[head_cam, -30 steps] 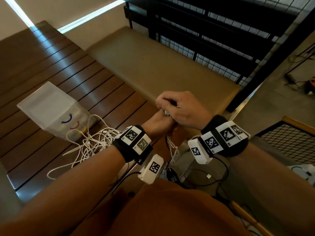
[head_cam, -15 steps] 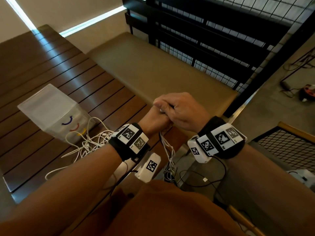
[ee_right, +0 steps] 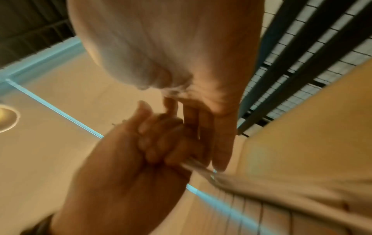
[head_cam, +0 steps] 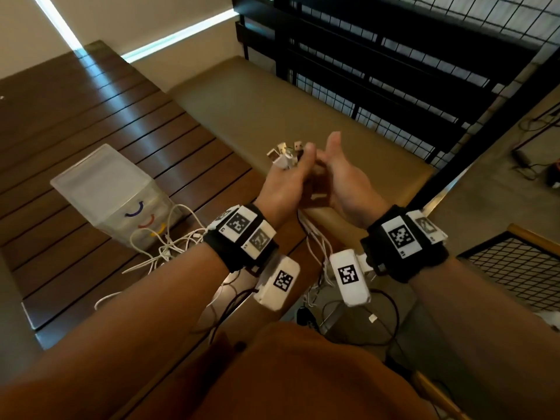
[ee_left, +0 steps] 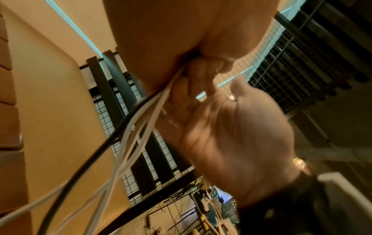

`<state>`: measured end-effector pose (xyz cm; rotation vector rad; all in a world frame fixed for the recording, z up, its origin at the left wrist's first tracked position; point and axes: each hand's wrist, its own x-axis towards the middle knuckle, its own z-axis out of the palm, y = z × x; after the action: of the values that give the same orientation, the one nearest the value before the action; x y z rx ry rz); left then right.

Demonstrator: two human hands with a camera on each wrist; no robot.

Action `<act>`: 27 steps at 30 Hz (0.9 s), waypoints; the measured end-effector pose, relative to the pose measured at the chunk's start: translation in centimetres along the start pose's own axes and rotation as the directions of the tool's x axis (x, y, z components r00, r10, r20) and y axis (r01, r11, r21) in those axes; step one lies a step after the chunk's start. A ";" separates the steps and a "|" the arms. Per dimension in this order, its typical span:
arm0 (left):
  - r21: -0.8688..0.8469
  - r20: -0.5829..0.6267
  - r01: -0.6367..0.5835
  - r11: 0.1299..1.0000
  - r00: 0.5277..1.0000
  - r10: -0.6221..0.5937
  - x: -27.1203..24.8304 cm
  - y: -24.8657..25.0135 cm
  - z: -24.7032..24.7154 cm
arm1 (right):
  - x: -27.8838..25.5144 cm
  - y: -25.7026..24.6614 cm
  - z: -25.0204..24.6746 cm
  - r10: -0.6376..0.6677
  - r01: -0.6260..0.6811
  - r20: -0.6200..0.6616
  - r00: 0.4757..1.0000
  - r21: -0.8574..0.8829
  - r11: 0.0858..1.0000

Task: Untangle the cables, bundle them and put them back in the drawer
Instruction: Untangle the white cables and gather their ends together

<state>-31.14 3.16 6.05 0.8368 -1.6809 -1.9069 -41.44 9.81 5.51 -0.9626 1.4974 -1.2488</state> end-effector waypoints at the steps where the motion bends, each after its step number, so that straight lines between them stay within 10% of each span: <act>1: -0.056 -0.028 0.013 0.998 0.999 -0.015 0.2 0.1 -0.2 | 0.0 0.7 0.4 0.060 -0.060 0.002 0.998 -0.017 0.998; 12: -0.166 -0.115 0.019 0.986 0.993 -0.039 1.1 0.1 -4.7 | -1.0 13.2 -2.6 0.143 -0.186 -0.125 0.982 -0.467 0.865; 19: 0.026 -0.126 0.164 0.986 0.979 -0.160 -0.3 -1.8 -8.6 | -1.0 14.9 -2.7 0.481 0.052 0.181 0.858 -0.962 0.269; 24: 0.131 -0.038 0.162 0.978 0.987 -0.158 -2.6 -2.9 -9.7 | 3.2 2.9 2.7 0.008 0.166 0.269 0.963 -0.618 0.768; 27: -0.107 -0.158 0.136 0.985 0.976 -0.152 -3.4 -2.2 -11.3 | 5.7 -1.0 7.5 -0.120 0.259 0.341 0.932 -0.398 0.880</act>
<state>-20.65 -2.18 3.56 1.0730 -1.4538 -1.9359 -35.72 2.33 5.18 -1.5633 1.4825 -0.8473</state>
